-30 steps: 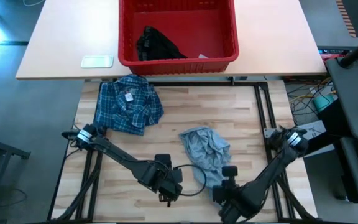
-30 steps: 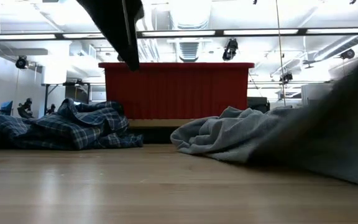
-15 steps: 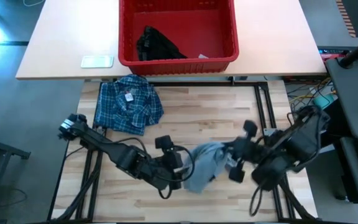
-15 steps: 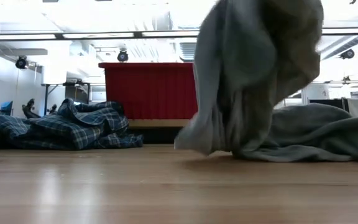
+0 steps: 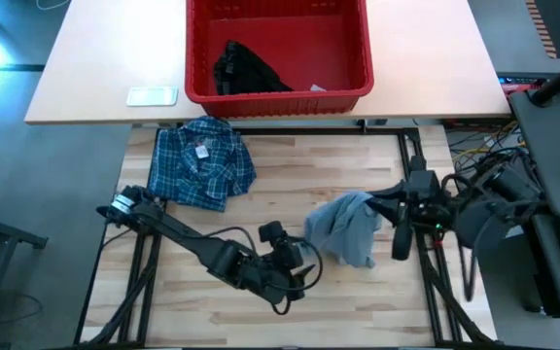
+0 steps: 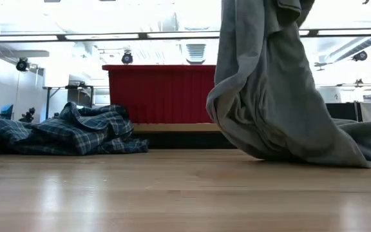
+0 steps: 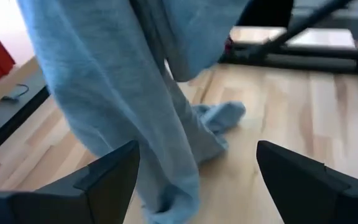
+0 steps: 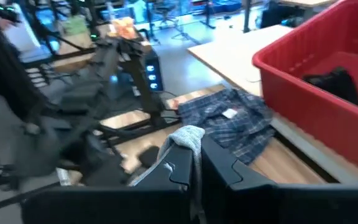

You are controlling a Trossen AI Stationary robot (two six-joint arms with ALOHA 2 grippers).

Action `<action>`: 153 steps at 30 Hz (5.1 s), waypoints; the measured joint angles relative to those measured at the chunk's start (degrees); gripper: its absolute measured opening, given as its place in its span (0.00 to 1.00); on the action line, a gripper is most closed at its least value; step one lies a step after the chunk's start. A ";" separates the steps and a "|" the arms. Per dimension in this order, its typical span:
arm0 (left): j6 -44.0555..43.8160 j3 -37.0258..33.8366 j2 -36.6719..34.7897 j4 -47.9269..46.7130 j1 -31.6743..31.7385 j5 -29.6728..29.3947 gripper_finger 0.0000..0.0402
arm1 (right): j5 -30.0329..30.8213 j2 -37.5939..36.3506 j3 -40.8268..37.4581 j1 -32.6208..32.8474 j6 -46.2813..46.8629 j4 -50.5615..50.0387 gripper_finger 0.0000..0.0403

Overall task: Fold Laundry from Bin
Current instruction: Fold the gray shirt

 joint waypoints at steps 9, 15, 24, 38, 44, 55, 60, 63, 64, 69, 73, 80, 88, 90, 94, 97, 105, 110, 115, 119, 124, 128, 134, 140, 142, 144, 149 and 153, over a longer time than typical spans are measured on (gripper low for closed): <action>12.38 -0.02 -0.38 18.16 -0.16 -9.32 0.76 | 4.03 0.87 -2.20 -4.06 16.60 -9.70 0.02; 16.16 3.52 -0.84 11.15 -0.93 -9.45 0.76 | -9.23 6.03 -9.22 -13.88 30.75 -24.32 0.02; -0.51 13.16 -1.12 -22.04 -3.26 -9.34 0.76 | -38.92 17.75 -23.63 -27.69 2.88 5.56 0.02; -32.59 16.01 -3.18 -57.55 -11.09 -3.70 0.76 | -42.41 26.43 -8.51 -41.11 -6.75 2.77 0.39; -32.26 9.93 -3.47 -57.31 -10.26 -1.68 0.76 | -38.03 21.96 -9.64 -29.06 0.39 -8.34 0.56; -11.83 -3.61 -5.88 -33.44 -4.61 17.58 0.76 | -26.34 21.24 -32.64 -10.71 39.76 -1.81 0.57; -10.79 -11.08 -8.00 -25.61 -3.59 24.84 0.73 | -32.38 16.23 -42.59 -13.70 45.76 10.89 0.54; -11.61 -15.31 -11.45 -21.96 -3.39 25.06 0.71 | -32.45 13.77 -46.41 -17.69 46.94 14.40 0.53; -12.14 -16.71 -12.31 -20.75 -3.46 25.10 0.70 | -33.22 13.27 -47.25 -19.17 46.08 15.65 0.53; -16.55 -23.48 -15.80 -15.71 -4.85 25.55 0.68 | -43.13 12.37 -49.92 -25.66 38.10 19.86 0.52; -20.89 -27.88 -17.55 -12.10 -6.14 24.30 0.67 | -47.99 14.73 -50.38 -27.58 33.38 19.27 0.46; -15.94 -31.72 -20.02 -4.72 -5.37 16.33 0.67 | -39.38 16.51 -50.15 -29.36 32.32 18.06 0.25; -6.76 -31.11 -23.10 -1.48 2.93 13.54 0.66 | -36.24 11.87 -39.89 -33.00 20.00 5.34 0.03; -3.61 -30.93 -23.35 1.54 5.94 10.13 0.66 | -36.20 10.54 -36.54 -34.69 15.31 1.34 0.03; 7.45 -32.45 -21.54 13.70 11.91 7.57 0.66 | -36.97 8.48 -32.25 -38.97 6.93 -2.49 0.03; 15.87 -33.26 -17.77 21.72 15.62 9.15 0.66 | -40.78 7.42 -31.63 -42.38 2.39 -2.52 0.03; 21.55 -33.27 -8.91 29.29 23.62 14.39 0.66 | -47.29 5.43 -31.63 -47.55 -4.94 -4.09 0.02; 27.72 -31.85 -3.36 29.57 24.72 15.00 0.66 | -47.41 5.02 -30.65 -48.37 -6.89 -5.01 0.03; 28.08 -28.02 -1.27 26.96 24.79 14.26 0.61 | -47.43 5.02 -30.21 -48.39 -7.44 -5.27 0.03; 27.91 -24.08 -1.30 21.14 24.88 14.14 0.51 | -48.10 5.02 -30.21 -48.38 -7.19 -5.52 0.03; 28.08 -23.55 -1.08 19.44 27.01 18.95 0.31 | -50.01 5.02 -30.21 -48.32 -6.61 -5.73 0.03; 27.13 -23.76 -1.17 16.94 28.23 24.21 0.06 | -49.99 5.02 -29.95 -48.11 -5.62 -6.43 0.03; 25.98 -22.59 -6.49 13.20 29.14 22.43 0.01 | -49.94 5.28 -30.14 -46.99 -6.14 -2.93 0.18; 23.46 -20.54 -14.98 -5.43 31.43 13.88 0.00 | -49.86 5.64 -30.74 -44.55 -7.25 0.13 0.45; 21.99 -19.96 -17.97 -11.37 32.46 13.25 0.00 | -47.76 3.69 -30.91 -42.53 -5.93 -1.58 0.53; 21.01 -19.88 -20.79 -13.07 33.30 13.51 0.00 | -43.89 1.03 -31.61 -39.35 -3.65 -1.78 0.58; 19.52 -19.87 -23.42 -12.46 34.62 15.58 0.00 | -36.45 -3.56 -39.11 -30.16 2.39 1.90 0.64; 20.19 -19.87 -23.00 -12.90 34.82 15.68 0.00 | -31.40 -4.14 -50.93 -23.70 4.10 17.01 0.64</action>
